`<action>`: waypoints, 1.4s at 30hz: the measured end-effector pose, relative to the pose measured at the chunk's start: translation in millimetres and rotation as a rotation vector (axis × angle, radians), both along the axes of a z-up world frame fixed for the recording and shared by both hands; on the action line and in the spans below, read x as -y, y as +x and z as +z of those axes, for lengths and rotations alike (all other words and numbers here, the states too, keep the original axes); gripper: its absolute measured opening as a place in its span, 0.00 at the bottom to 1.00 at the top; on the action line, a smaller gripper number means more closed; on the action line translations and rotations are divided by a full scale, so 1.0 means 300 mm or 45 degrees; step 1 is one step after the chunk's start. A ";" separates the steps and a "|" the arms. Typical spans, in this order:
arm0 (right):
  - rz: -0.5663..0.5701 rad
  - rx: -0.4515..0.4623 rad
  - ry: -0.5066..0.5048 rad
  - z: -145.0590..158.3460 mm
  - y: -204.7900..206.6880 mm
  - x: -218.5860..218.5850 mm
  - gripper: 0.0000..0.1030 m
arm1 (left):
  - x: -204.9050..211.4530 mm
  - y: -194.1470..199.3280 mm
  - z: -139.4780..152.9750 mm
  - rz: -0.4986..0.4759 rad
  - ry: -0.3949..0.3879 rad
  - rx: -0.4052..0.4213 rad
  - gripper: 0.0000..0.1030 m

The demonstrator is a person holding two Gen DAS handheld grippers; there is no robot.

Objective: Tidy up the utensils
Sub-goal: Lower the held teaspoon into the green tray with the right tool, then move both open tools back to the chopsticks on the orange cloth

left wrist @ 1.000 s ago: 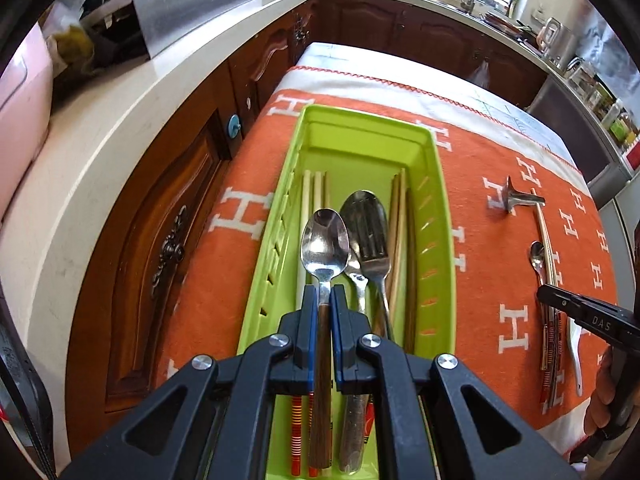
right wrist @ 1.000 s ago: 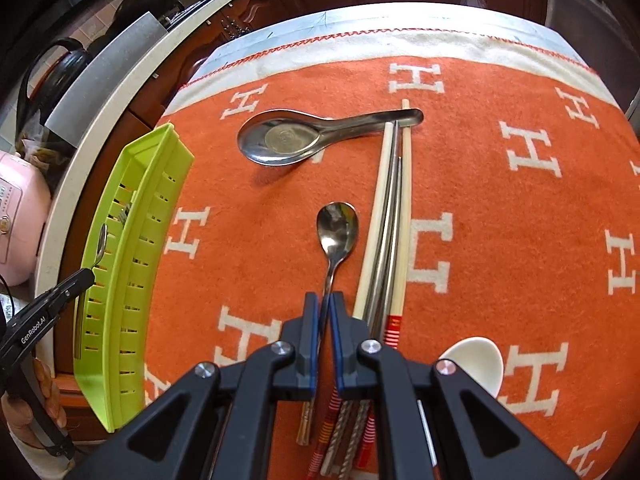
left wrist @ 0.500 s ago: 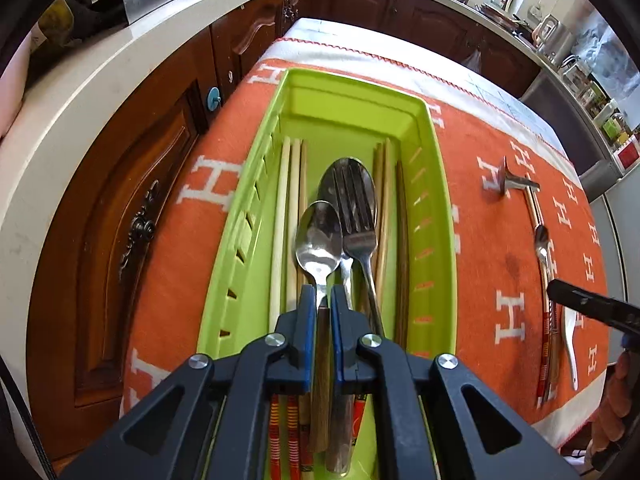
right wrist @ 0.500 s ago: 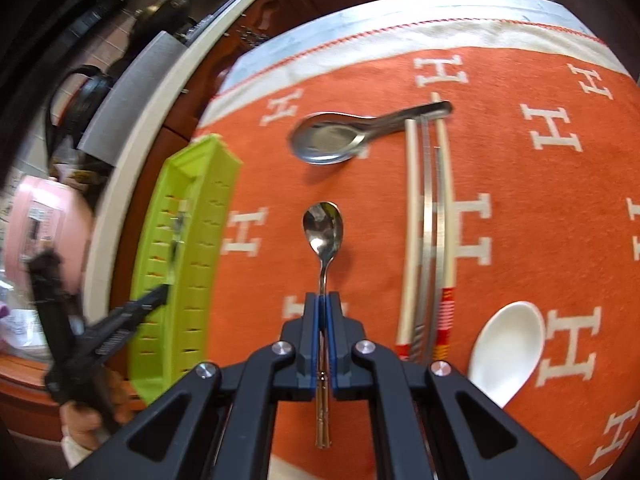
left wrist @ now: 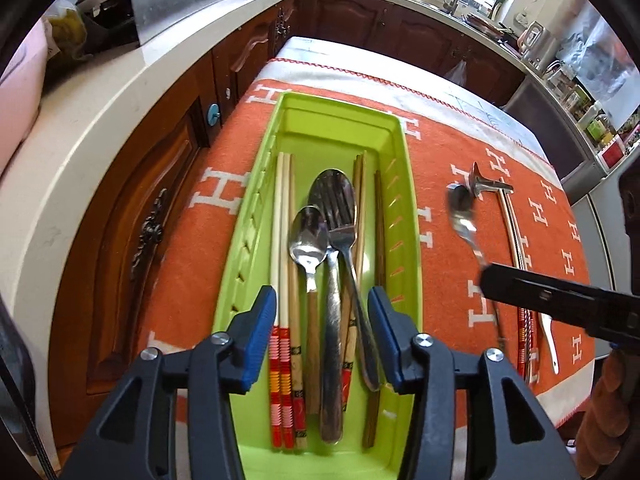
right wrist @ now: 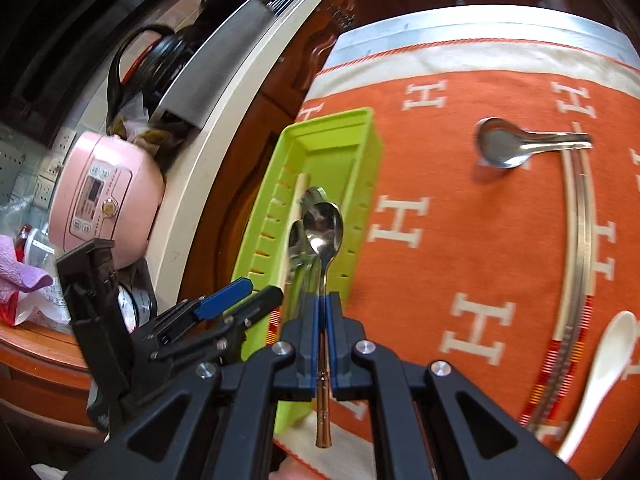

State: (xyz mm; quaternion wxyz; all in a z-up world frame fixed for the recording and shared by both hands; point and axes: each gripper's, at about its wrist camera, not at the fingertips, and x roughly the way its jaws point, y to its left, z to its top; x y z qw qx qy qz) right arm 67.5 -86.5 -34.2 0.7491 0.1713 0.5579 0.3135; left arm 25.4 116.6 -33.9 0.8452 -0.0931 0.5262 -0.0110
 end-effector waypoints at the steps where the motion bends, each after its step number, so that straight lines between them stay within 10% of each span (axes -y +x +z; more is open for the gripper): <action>1: 0.001 -0.003 -0.002 -0.005 0.004 -0.015 0.03 | -0.006 -0.009 0.003 0.009 0.000 0.001 0.53; 21: 0.015 -0.112 -0.006 -0.074 0.016 -0.156 0.07 | -0.054 -0.070 -0.039 0.042 -0.062 -0.023 0.58; 42: -0.054 0.188 -0.274 0.006 -0.125 0.126 0.07 | 0.066 -0.077 0.030 -0.052 0.003 0.059 0.61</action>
